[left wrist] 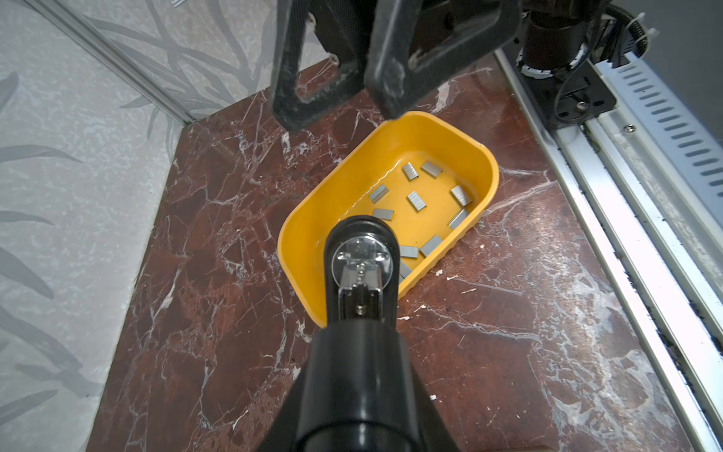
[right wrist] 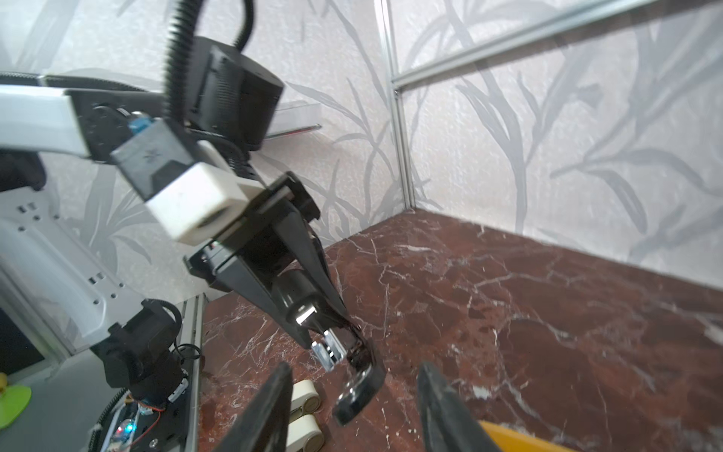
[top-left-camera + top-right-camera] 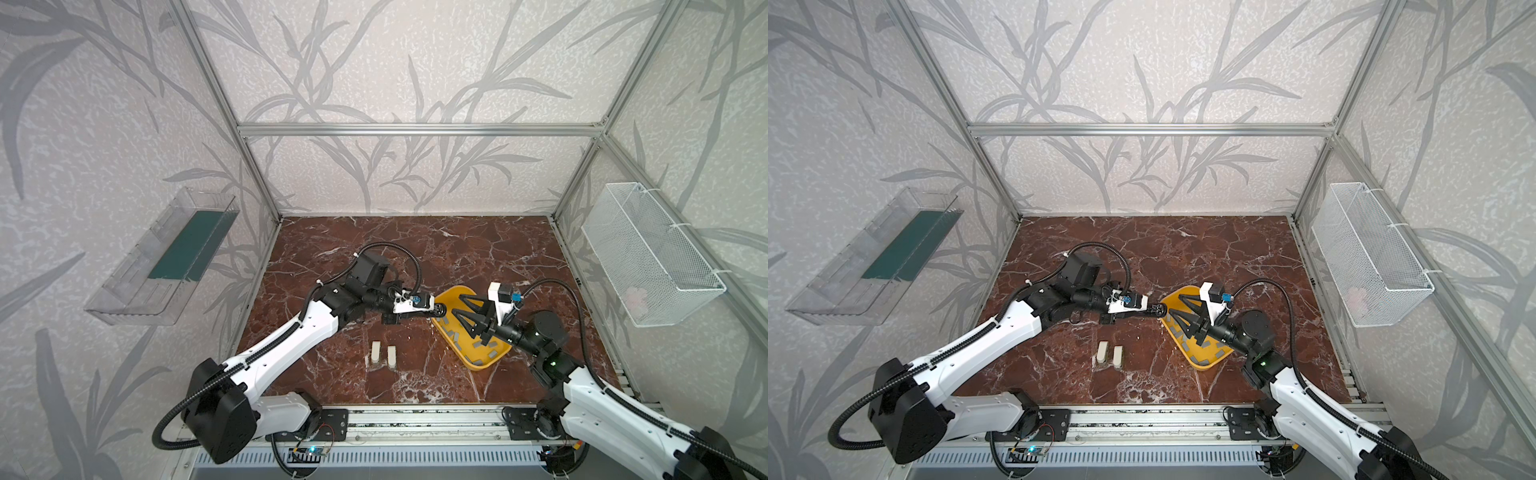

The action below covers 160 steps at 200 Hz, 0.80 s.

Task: Load the staples into the stapler
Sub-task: 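Close the right gripper on the stapler's top arm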

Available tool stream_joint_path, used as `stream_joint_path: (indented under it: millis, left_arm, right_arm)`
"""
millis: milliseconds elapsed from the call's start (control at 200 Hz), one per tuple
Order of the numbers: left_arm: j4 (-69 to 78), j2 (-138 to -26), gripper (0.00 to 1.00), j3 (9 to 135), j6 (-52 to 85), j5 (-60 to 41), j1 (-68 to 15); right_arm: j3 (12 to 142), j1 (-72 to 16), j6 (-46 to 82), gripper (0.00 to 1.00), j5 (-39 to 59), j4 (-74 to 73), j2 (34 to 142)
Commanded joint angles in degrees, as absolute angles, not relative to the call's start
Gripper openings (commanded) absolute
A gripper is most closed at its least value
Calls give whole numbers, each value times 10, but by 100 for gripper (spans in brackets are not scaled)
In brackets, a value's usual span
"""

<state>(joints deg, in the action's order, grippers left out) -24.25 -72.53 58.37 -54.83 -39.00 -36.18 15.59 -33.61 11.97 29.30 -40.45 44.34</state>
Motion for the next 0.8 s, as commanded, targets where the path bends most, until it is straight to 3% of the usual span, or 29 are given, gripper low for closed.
stream_joint_path:
  millis: [0, 180, 795]
  left_arm:
    - [-263, -721, 0, 611, -583, -433, -361]
    - [-277, -724, 0, 609, -602, -426, -370]
    - [-307, -731, 0, 616, -619, -425, -387]
  right_arm:
    - [176, -364, 11, 52, 325, -382, 426]
    - [241, -427, -79, 55, 263, -219, 441]
    - [309, -449, -99, 56, 251, -135, 566]
